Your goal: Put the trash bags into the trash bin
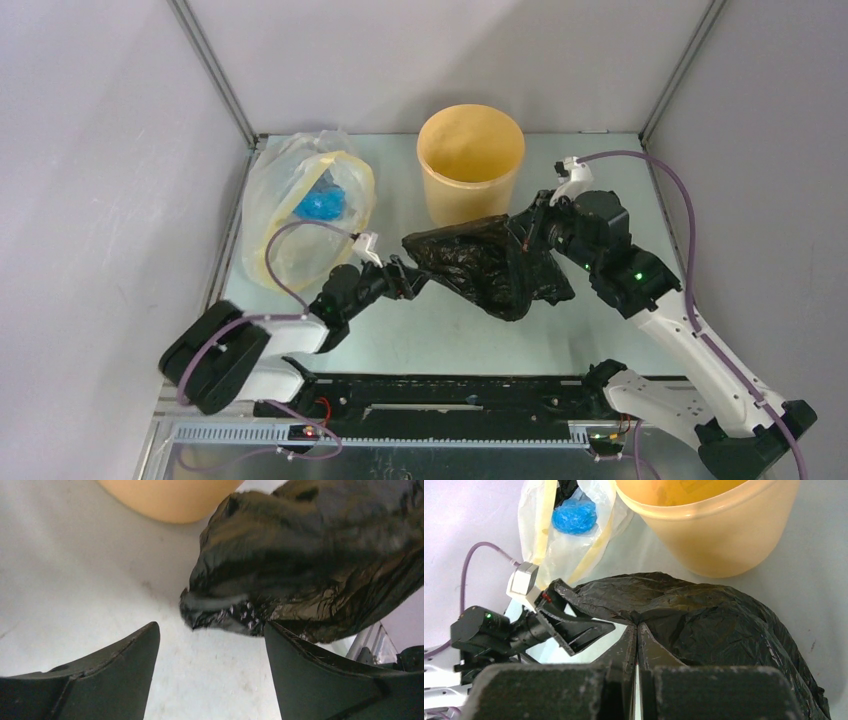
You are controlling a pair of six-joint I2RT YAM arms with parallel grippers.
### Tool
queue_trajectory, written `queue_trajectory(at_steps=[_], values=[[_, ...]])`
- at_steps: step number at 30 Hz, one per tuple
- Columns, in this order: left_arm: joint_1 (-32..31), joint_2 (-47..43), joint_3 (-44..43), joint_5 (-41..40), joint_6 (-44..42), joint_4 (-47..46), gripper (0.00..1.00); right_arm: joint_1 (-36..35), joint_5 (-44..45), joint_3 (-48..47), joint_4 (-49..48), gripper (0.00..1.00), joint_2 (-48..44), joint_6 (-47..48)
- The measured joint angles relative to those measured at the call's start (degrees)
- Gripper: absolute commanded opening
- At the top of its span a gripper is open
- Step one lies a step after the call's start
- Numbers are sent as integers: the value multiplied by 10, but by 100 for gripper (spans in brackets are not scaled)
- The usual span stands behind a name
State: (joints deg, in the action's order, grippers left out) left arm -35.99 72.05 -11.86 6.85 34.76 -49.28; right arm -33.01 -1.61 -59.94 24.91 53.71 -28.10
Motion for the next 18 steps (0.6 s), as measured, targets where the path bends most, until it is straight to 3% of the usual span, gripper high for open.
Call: queue_trajectory(at_steps=[7,12,18], values=[[0,170,-53,15,36,-167,58,13,-17,0,3,0,-13,-5],[-1,229,-66,21,59,-236,74,24,-17,0,8,0,-19,-9],[-1,236,-66,24,65,-270,71,53,-23,0,11,0,-28,-13]])
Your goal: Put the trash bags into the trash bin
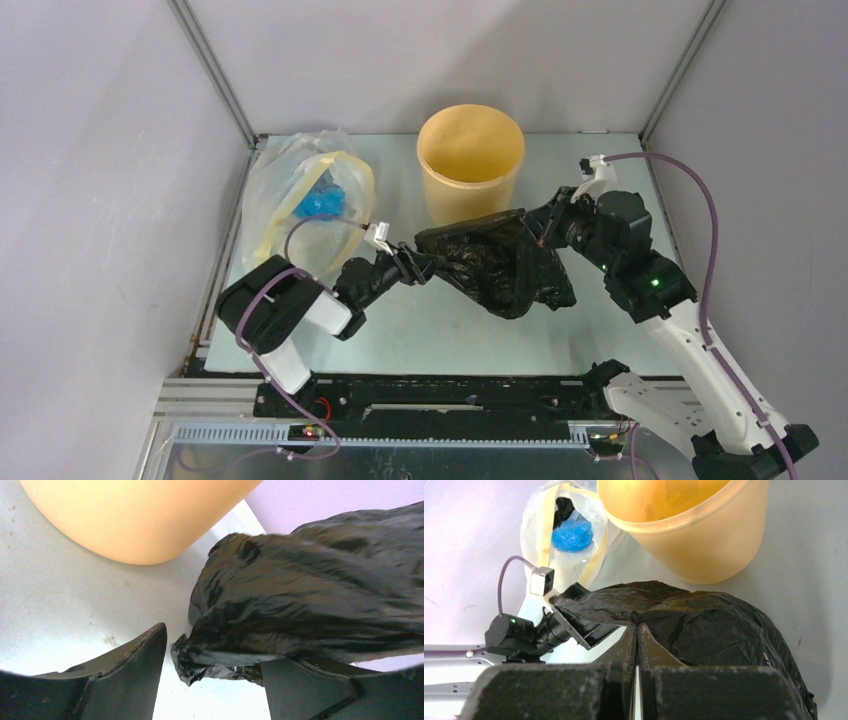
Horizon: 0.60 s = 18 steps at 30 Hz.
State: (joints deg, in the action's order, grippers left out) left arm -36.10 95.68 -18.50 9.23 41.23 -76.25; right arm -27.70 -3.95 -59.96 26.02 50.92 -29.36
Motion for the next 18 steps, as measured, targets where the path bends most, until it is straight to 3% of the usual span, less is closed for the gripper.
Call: queue_trajectory(at_steps=[6,13,18], values=[[-4,50,-1,0,9,-12,64,35,-21,-7,0,0,-18,-5],[-7,71,-19,0,9,-13,69,62,-48,-8,0,0,-24,-13],[-8,78,-33,0,10,-17,65,81,-65,-8,0,0,-32,-20]])
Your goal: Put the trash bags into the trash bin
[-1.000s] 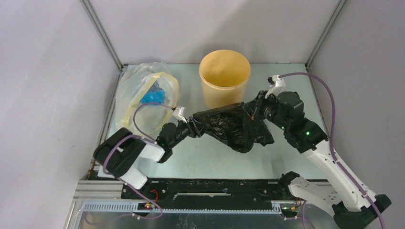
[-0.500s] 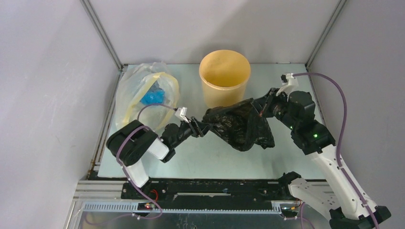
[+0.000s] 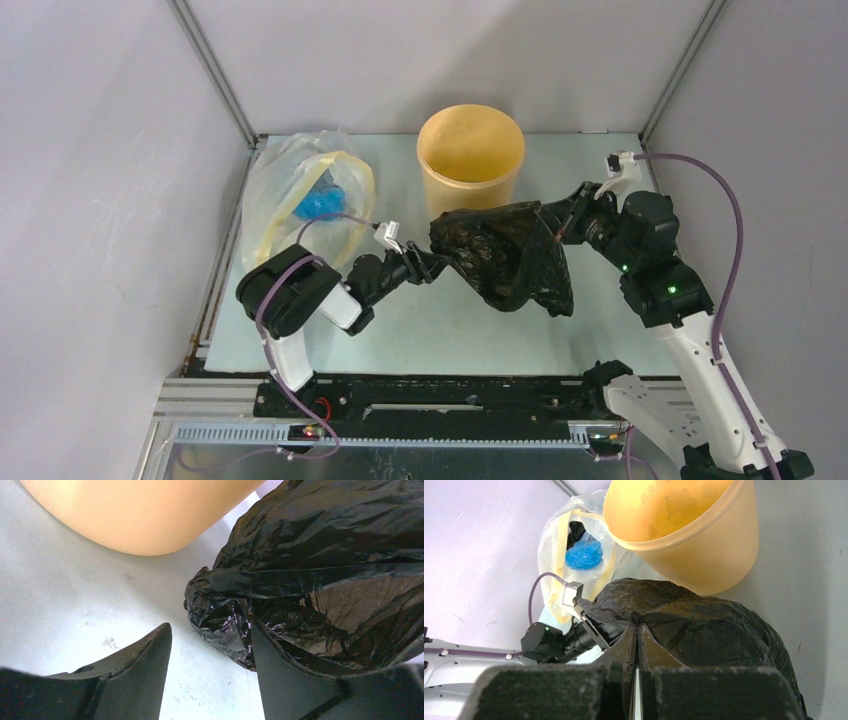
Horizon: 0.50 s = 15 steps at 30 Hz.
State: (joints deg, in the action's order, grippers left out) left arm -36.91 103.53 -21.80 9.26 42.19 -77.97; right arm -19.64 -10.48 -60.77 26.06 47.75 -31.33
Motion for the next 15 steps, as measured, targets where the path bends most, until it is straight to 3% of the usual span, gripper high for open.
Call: queue_trajectory(at_steps=[9,10,11,12,13,15], values=[[-2,40,-38,-1,3,-4,58,18,-30,0,0,0,-8,-12],[-2,44,-45,-1,5,-3,51,19,-32,0,0,0,-8,-13],[-2,47,-50,-1,6,-4,38,21,-34,0,0,0,-8,-14],[-2,49,-57,-1,8,-3,12,22,-35,0,0,0,-9,-14],[-3,49,-63,-1,10,-4,2,23,-37,0,0,0,-9,-15],[-3,49,-70,-1,10,-9,0,25,-37,0,0,0,-9,-15]])
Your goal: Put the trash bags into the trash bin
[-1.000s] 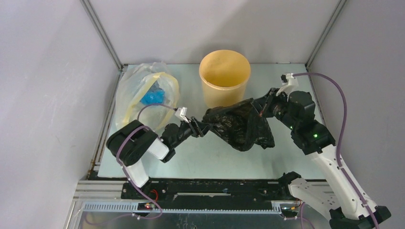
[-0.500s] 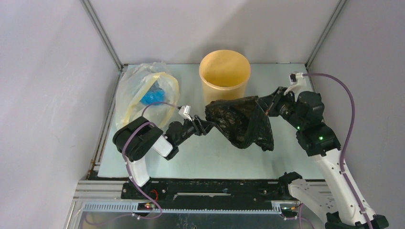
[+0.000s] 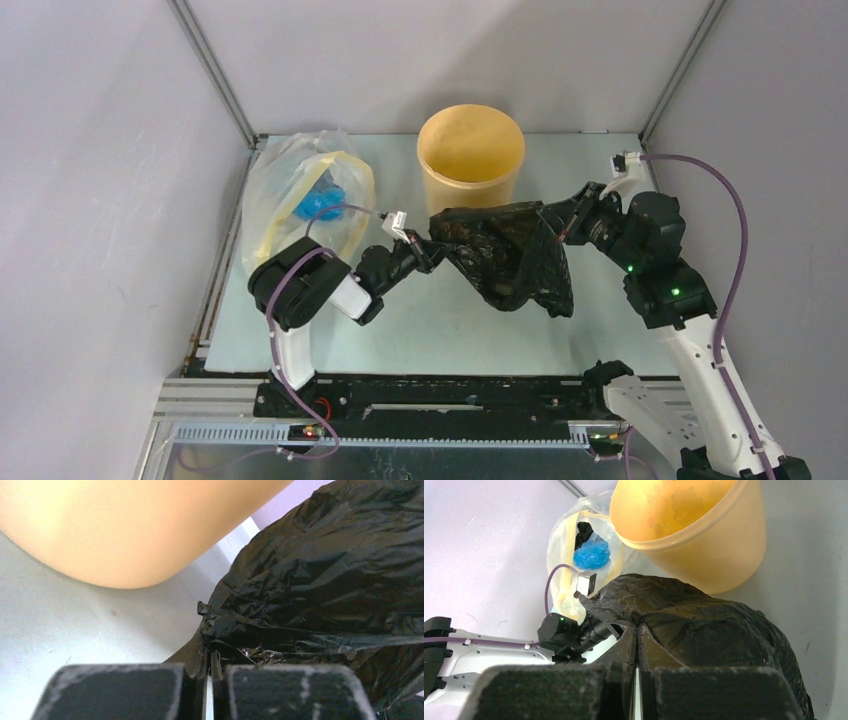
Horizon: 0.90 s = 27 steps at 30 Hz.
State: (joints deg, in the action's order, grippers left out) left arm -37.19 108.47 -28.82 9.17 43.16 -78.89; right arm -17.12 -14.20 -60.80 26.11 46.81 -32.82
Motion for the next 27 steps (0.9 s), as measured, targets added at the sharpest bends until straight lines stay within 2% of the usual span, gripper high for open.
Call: queue_trajectory(at_steps=[5,9,13,15,16,18,20,23,27], values=[[0,-21,9,3,0,10,0,7,15,0,22,0,-2,3],[4,-92,25,45,27,75,0,13,23,0,42,0,4,5],[6,-217,25,105,57,202,0,15,19,-9,54,0,20,-1],[6,-292,0,121,49,333,0,15,16,-25,62,0,27,-6],[5,-337,-34,122,37,436,0,15,14,-39,67,0,32,-11],[6,-398,-108,118,8,584,0,15,8,-104,83,0,52,-16],[7,-453,-223,106,-29,741,0,16,-1,-191,90,0,77,-19],[11,-506,-396,90,-74,905,0,16,-17,-347,86,0,111,-25],[13,-554,-567,85,-110,1003,0,16,-34,-464,54,0,111,-28]])
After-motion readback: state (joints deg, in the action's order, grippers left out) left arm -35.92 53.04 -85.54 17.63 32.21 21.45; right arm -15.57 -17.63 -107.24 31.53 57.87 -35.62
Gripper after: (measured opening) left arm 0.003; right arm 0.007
